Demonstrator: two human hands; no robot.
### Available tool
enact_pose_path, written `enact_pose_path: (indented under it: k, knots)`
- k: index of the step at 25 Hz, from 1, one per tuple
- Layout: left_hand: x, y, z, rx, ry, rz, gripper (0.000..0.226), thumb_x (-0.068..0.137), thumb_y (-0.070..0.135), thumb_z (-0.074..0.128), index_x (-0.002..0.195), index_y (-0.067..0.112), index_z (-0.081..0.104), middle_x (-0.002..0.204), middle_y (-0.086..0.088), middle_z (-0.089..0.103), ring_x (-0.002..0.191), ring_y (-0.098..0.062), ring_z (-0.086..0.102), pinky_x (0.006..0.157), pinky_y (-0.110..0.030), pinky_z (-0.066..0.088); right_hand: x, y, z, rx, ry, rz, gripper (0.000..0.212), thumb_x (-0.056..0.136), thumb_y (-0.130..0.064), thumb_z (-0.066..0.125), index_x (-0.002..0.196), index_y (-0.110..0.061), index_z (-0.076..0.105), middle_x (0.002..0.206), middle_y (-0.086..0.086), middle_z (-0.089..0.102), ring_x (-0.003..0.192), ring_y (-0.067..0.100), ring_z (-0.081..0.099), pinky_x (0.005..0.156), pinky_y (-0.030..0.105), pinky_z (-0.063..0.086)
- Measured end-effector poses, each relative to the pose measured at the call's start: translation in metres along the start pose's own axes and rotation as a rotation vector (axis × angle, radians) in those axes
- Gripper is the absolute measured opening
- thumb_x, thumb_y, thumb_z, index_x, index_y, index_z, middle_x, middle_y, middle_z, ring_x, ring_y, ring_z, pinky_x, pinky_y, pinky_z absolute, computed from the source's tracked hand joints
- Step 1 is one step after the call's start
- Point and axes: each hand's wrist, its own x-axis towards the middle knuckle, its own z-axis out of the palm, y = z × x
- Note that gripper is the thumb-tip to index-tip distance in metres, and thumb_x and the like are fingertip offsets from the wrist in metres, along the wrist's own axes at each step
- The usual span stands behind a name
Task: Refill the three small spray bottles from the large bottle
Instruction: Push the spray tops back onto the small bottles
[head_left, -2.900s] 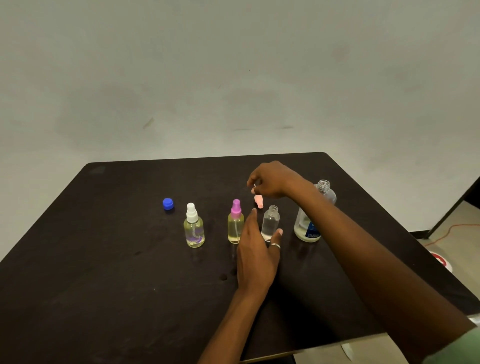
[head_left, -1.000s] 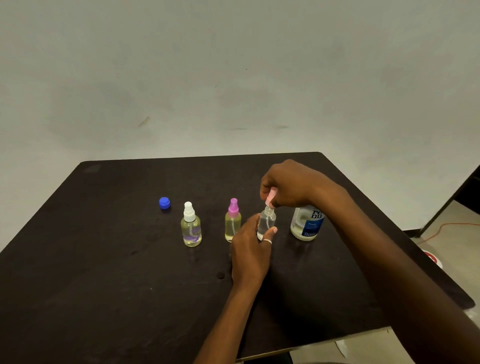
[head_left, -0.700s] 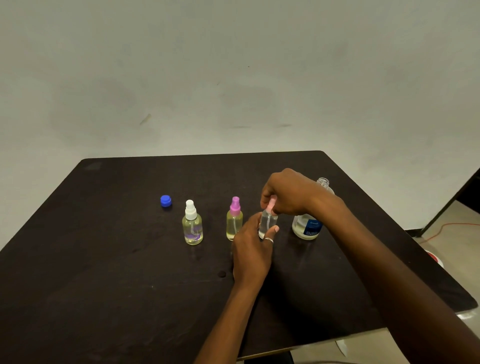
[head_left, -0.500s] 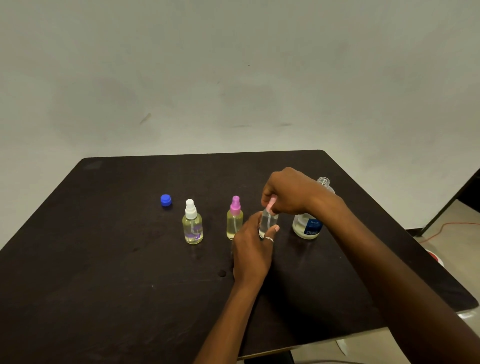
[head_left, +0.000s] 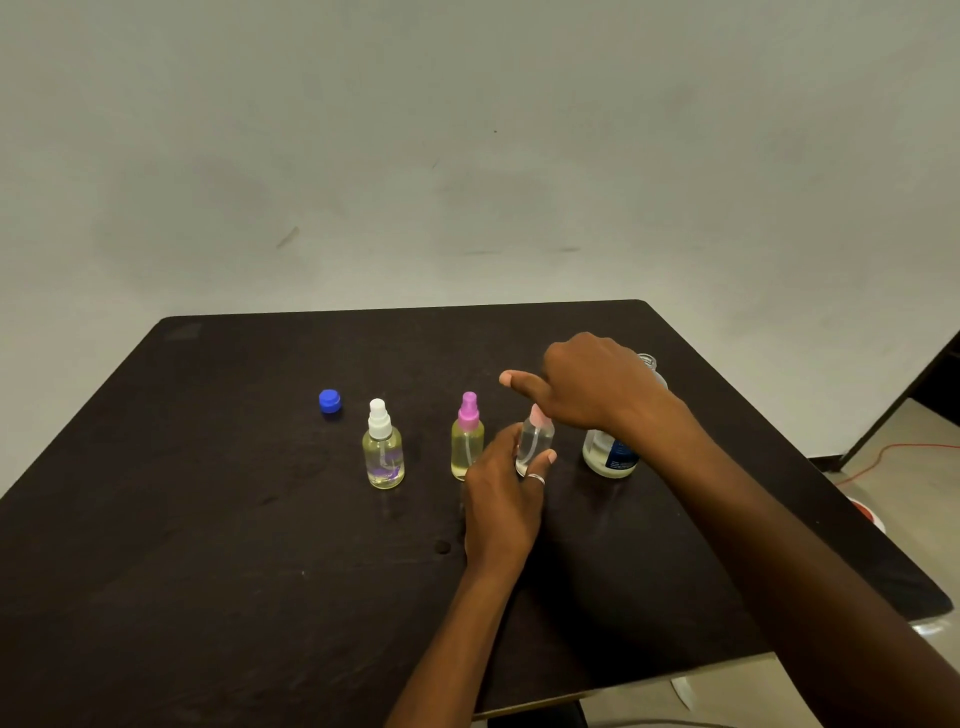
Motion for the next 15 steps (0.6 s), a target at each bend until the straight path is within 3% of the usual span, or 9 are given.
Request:
enact_pose_path:
  k: [4, 7, 11, 15]
  knots:
    - [0.000, 0.002, -0.001, 0.005, -0.022, -0.020, 0.026, 0.088, 0.030, 0.074, 0.111, 0.033, 0.062, 0.088, 0.017, 0.064, 0.081, 0.001, 0.063, 0.072, -0.021, 0.054, 0.001, 0.003, -0.021, 0.015, -0.100, -0.183, 0.026, 0.092, -0.041, 0.061, 0.096, -0.017, 0.071, 0.090, -0.001, 0.071, 0.081, 0.014, 0.065, 0.077, 0.032, 0.053]
    - [0.000, 0.003, -0.003, -0.001, -0.029, -0.018, 0.027, 0.089, 0.029, 0.074, 0.113, 0.034, 0.062, 0.091, 0.018, 0.066, 0.085, 0.003, 0.063, 0.075, -0.018, 0.053, 0.003, 0.000, -0.021, -0.019, -0.115, -0.256, 0.029, 0.087, -0.019, 0.069, 0.117, -0.020, 0.069, 0.114, -0.001, 0.069, 0.102, 0.018, 0.064, 0.091, 0.036, 0.053]
    - [0.000, 0.003, -0.003, -0.027, -0.033, -0.027, 0.026, 0.088, 0.029, 0.074, 0.111, 0.035, 0.063, 0.091, 0.019, 0.067, 0.086, 0.003, 0.065, 0.075, -0.020, 0.055, 0.009, 0.001, -0.005, -0.056, -0.153, -0.240, 0.032, 0.084, -0.005, 0.067, 0.112, -0.019, 0.071, 0.114, 0.001, 0.070, 0.100, 0.019, 0.065, 0.090, 0.034, 0.054]
    - [0.000, 0.002, -0.002, -0.050, -0.030, -0.016, 0.025, 0.089, 0.028, 0.074, 0.111, 0.033, 0.063, 0.090, 0.017, 0.067, 0.085, 0.002, 0.065, 0.074, -0.021, 0.055, 0.010, 0.003, 0.004, -0.057, -0.139, -0.216, 0.023, 0.084, -0.008, 0.069, 0.106, -0.014, 0.071, 0.104, 0.004, 0.070, 0.092, 0.020, 0.065, 0.079, 0.028, 0.052]
